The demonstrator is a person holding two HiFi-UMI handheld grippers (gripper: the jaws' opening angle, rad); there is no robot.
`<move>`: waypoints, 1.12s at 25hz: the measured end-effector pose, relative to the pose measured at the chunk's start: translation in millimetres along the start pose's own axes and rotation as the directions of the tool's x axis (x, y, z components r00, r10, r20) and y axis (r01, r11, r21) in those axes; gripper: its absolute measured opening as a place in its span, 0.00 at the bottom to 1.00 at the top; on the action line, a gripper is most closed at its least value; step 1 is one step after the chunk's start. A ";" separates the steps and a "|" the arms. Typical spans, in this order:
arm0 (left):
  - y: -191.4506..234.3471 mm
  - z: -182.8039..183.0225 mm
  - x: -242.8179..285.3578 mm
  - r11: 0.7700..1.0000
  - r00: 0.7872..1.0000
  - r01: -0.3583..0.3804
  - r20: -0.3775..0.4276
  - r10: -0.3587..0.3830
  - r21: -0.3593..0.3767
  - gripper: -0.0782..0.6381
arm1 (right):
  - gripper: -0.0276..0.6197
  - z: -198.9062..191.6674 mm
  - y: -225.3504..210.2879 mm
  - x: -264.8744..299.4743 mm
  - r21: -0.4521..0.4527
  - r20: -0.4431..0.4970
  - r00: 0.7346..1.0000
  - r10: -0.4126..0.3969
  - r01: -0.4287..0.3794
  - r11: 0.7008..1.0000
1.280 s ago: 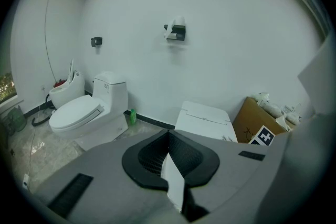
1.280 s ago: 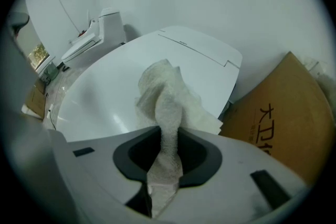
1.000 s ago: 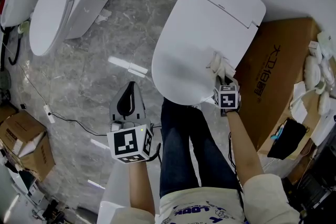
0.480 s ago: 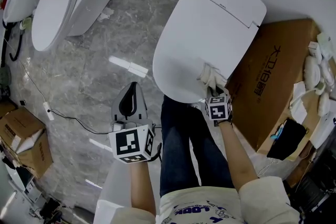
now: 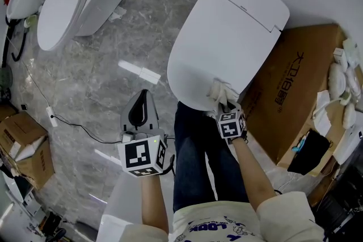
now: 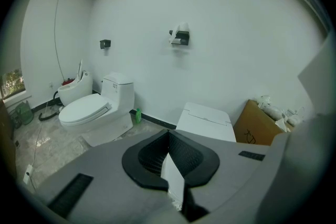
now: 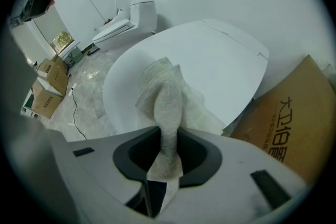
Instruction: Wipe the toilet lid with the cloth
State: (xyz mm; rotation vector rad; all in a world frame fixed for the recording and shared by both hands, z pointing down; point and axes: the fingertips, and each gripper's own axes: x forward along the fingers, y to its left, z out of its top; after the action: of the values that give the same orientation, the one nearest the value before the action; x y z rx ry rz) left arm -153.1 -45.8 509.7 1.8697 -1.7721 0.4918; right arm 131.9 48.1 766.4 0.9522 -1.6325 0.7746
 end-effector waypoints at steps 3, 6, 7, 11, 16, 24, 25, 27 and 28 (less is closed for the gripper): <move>2.3 -1.1 -3.4 1.000 1.000 -0.006 0.001 0.006 -0.003 0.11 | 0.17 -4.1 8.7 -1.2 -0.032 -0.013 1.000 0.007 -0.008 0.999; 5.1 -1.4 -8.2 1.000 1.000 -0.014 0.005 0.014 -0.006 0.11 | 0.17 -7.2 14.5 -2.0 -0.045 -0.024 1.000 0.013 -0.014 0.999; 6.2 -1.5 -9.6 1.000 1.000 -0.017 0.006 0.017 -0.007 0.11 | 0.17 -7.9 16.0 -2.0 -0.049 -0.025 1.000 0.015 -0.017 0.999; 9.5 -1.3 -14.0 1.000 1.000 -0.029 0.008 0.029 -0.012 0.11 | 0.17 -9.1 16.1 -1.6 -0.067 -0.035 0.999 0.026 -0.028 0.997; 11.0 3.3 -19.6 0.999 0.999 -0.035 0.018 0.036 -0.017 0.11 | 0.17 -7.7 16.5 -2.6 -0.044 -0.046 0.998 0.042 -0.044 0.998; 4.1 32.3 -36.0 0.999 0.997 -0.045 0.058 0.047 -0.028 0.11 | 0.17 14.5 20.7 -36.7 0.083 0.026 0.993 0.112 -0.114 0.990; 2.0 38.9 -39.8 0.999 0.997 -0.046 0.067 0.047 -0.027 0.11 | 0.17 22.0 19.4 -45.9 0.076 0.047 0.993 0.110 -0.113 0.991; -1.9 53.8 -48.8 0.999 0.995 -0.048 0.089 0.050 -0.025 0.11 | 0.17 39.0 15.7 -66.5 0.064 0.097 0.990 0.104 -0.110 0.992; -3.4 61.9 -53.6 0.998 0.994 -0.050 0.100 0.053 -0.024 0.11 | 0.17 49.1 13.4 -77.7 0.060 0.125 0.987 0.100 -0.108 0.992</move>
State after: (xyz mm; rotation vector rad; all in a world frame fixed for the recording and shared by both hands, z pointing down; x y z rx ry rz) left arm -159.4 -39.0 428.3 1.8682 -1.8878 0.4022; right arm 108.6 28.3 678.7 0.9837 -1.7832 0.8605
